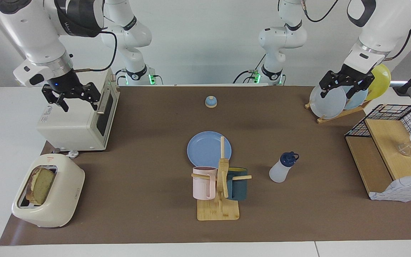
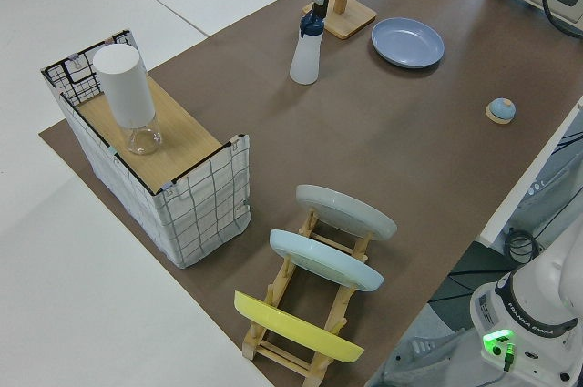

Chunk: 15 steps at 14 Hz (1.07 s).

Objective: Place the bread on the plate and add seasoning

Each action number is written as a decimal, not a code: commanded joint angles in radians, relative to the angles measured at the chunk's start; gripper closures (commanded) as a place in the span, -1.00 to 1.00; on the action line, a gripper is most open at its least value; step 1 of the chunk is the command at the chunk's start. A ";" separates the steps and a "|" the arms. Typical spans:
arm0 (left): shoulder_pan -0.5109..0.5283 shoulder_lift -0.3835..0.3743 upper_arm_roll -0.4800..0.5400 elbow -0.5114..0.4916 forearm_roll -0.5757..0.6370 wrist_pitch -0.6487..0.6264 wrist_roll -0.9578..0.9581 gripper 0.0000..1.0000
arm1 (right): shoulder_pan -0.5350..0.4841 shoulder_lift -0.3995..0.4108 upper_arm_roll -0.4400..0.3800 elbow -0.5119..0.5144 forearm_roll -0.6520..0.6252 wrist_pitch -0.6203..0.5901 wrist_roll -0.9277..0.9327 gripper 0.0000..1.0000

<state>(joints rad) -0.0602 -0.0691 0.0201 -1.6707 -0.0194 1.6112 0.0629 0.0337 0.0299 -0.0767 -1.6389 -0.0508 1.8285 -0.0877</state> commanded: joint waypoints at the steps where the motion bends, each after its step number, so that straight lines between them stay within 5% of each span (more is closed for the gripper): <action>1: -0.006 -0.053 -0.008 -0.093 0.013 0.047 -0.011 -1.00 | -0.009 0.005 0.003 -0.009 -0.024 0.093 -0.027 -1.00; 5: -0.027 -0.139 -0.014 -0.301 0.012 0.318 -0.031 -1.00 | -0.058 0.013 0.003 -0.068 -0.021 0.339 -0.052 -1.00; 15: -0.158 -0.237 -0.041 -0.716 0.012 0.886 -0.183 -1.00 | -0.113 0.200 -0.001 -0.061 -0.100 0.577 -0.034 -0.84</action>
<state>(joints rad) -0.2086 -0.2267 -0.0160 -2.2653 -0.0195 2.4085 -0.0936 -0.0641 0.2163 -0.0834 -1.7079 -0.1287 2.3879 -0.1261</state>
